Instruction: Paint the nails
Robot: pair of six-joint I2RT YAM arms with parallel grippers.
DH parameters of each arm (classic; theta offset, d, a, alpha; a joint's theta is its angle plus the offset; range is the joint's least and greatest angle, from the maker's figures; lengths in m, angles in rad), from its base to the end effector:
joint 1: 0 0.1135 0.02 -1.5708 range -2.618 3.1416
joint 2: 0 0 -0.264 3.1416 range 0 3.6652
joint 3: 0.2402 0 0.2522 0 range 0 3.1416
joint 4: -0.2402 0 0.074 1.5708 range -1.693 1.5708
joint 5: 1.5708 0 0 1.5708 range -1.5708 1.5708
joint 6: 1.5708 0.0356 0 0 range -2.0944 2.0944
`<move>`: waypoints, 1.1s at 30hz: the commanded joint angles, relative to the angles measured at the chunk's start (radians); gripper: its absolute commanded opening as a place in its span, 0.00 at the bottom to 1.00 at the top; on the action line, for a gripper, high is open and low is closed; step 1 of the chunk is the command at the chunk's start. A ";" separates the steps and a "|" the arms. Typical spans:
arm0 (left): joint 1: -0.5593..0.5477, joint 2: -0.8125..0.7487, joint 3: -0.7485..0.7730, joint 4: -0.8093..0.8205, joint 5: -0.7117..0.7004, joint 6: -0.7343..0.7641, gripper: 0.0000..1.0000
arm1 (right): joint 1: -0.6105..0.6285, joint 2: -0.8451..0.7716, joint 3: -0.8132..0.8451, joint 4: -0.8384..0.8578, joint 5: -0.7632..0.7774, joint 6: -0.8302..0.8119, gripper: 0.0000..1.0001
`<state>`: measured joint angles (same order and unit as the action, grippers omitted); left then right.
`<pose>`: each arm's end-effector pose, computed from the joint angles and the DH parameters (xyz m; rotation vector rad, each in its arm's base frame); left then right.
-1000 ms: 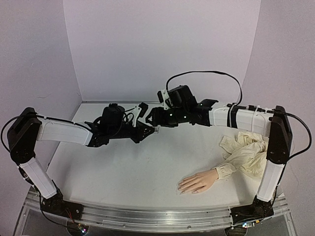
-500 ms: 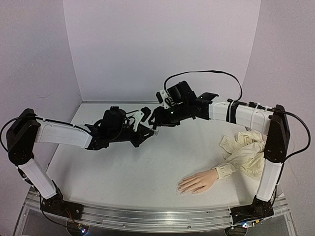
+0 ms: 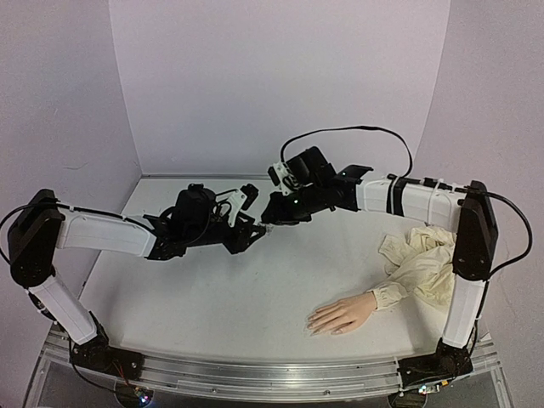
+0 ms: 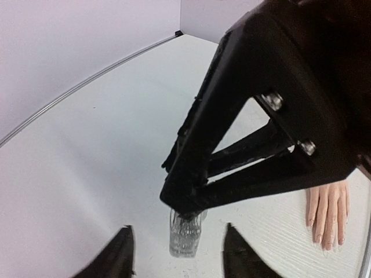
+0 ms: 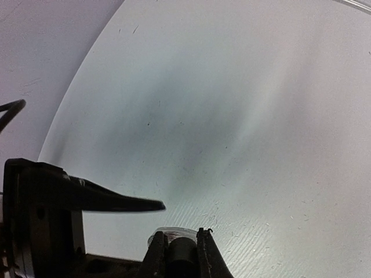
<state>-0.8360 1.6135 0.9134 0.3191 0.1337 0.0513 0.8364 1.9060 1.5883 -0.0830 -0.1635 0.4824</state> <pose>0.2370 -0.2693 0.2247 0.9414 1.7696 -0.6420 0.3031 0.3444 0.3007 -0.4839 2.0555 0.9922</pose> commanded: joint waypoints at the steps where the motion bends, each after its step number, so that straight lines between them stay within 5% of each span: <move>1: 0.000 -0.108 -0.056 -0.009 -0.117 -0.074 0.73 | 0.001 -0.063 -0.144 0.190 0.144 -0.080 0.00; 4: 0.001 -0.187 -0.117 -0.034 -0.169 -0.120 0.85 | 0.002 -0.061 -0.265 0.357 0.267 -0.132 0.00; 11: 0.008 -0.470 -0.213 -0.176 -0.245 -0.214 0.92 | 0.017 0.036 -0.399 0.616 0.438 -0.224 0.00; 22: 0.013 -0.681 -0.185 -0.325 -0.301 -0.223 0.97 | 0.048 0.149 -0.393 0.657 0.587 -0.258 0.00; 33: 0.012 -0.760 -0.137 -0.399 -0.331 -0.202 0.99 | 0.050 0.190 -0.389 0.630 0.574 -0.236 0.05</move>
<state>-0.8291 0.8925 0.7086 -0.0761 -0.1680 -0.1577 0.8825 2.0743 1.1812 0.5438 0.3828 0.2375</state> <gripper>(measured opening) 0.994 0.139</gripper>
